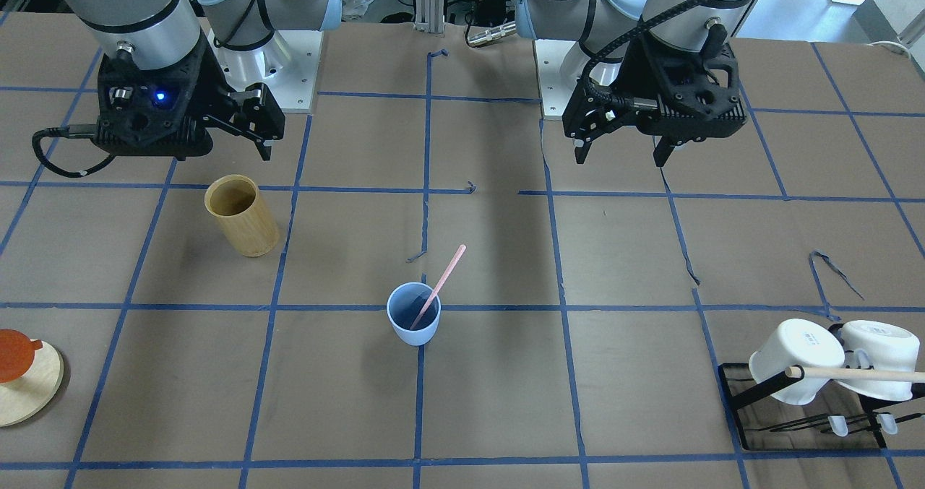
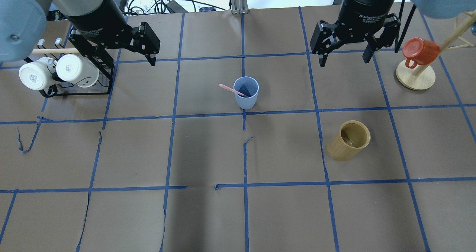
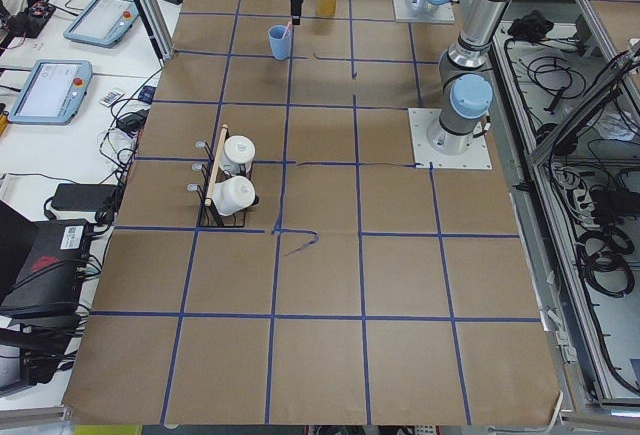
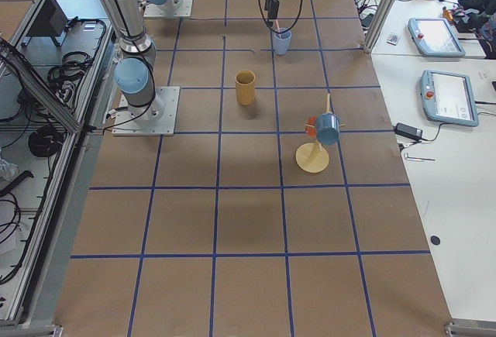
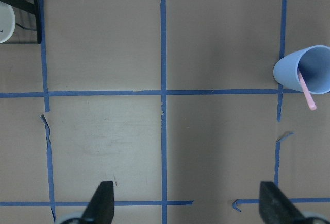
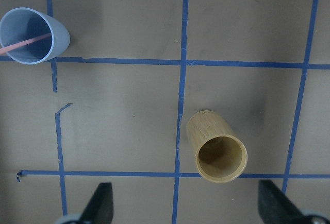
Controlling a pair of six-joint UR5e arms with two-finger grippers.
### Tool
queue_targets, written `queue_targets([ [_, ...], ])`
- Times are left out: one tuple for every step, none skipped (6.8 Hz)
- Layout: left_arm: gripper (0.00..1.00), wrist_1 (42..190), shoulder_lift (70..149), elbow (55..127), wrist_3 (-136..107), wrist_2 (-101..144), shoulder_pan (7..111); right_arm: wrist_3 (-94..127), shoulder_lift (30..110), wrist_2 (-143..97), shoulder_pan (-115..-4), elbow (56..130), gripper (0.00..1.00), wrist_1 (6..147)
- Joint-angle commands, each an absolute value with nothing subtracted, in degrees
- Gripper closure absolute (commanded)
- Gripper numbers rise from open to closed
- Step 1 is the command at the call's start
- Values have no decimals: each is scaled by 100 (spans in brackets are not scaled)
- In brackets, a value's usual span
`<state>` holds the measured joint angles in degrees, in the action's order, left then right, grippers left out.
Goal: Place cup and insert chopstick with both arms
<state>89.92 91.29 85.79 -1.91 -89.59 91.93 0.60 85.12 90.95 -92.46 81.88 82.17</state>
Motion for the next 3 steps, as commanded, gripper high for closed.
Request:
queue_targets([
  [0,8991,9132,8587,-193,-8956,9202,79,8647,9088,-9193,8287,2,8192],
  [0,8991,9132,8578,-185,-8965,9202,97,8822,9088,-9193,8532,3,8270],
  [0,8948,9149,8578,-193,-8956,9202,97,9007,9088,-9193,8769,5,8279],
])
